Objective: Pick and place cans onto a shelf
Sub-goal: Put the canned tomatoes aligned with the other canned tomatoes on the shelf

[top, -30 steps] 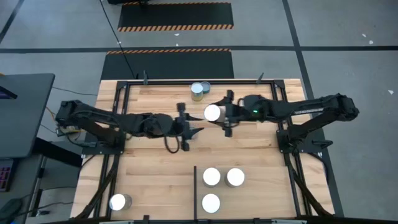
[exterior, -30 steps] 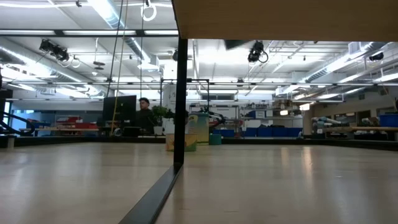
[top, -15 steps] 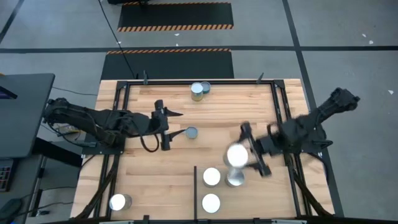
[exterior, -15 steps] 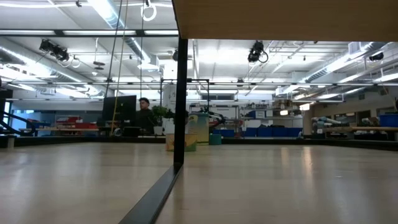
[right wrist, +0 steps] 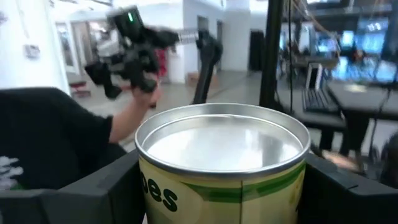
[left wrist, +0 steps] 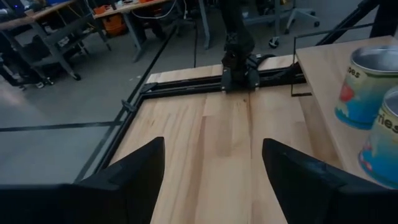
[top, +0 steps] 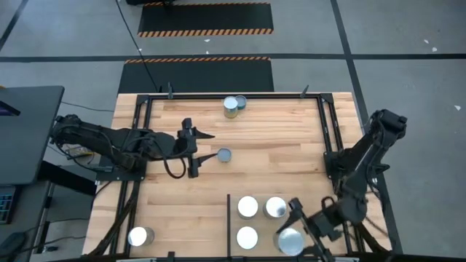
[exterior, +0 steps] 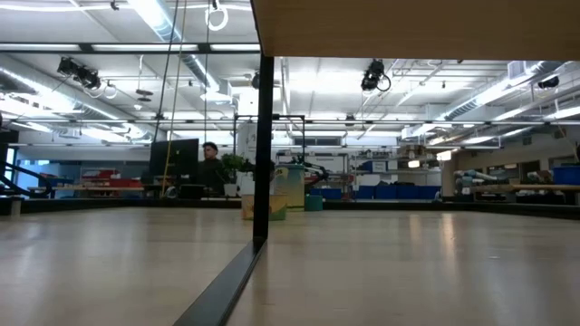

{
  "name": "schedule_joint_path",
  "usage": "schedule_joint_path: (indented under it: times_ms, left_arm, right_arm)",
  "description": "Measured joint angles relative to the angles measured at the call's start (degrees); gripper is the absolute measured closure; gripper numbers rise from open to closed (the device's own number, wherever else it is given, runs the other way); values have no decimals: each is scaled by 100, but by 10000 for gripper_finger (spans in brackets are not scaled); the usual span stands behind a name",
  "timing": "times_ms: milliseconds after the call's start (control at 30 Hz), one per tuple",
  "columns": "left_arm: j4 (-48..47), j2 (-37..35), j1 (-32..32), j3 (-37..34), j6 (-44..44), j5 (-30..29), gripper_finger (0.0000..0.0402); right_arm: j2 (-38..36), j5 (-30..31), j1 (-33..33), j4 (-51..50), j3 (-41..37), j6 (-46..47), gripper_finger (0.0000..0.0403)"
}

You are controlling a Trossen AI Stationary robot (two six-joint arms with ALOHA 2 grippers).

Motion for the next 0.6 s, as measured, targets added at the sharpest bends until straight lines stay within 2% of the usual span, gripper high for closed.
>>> schedule_joint_path:
  times_ms: [200,333,467,600]
  left_arm:
    - [4,0,-5,0,-200,2,129]
    - [-4,0,-28,0,-375,0,129]
    - [-7,0,-28,0,-461,0,129]
    - [-4,2,-22,0,-590,-1,129]
  right_arm:
    - [393,691,588,-104,-7,87,95]
    - [563,1535,971,-76,0,468,95]
    - [925,1939,1102,3,-2,789,95]
    - [1478,2972,1096,688,-2,813,95]
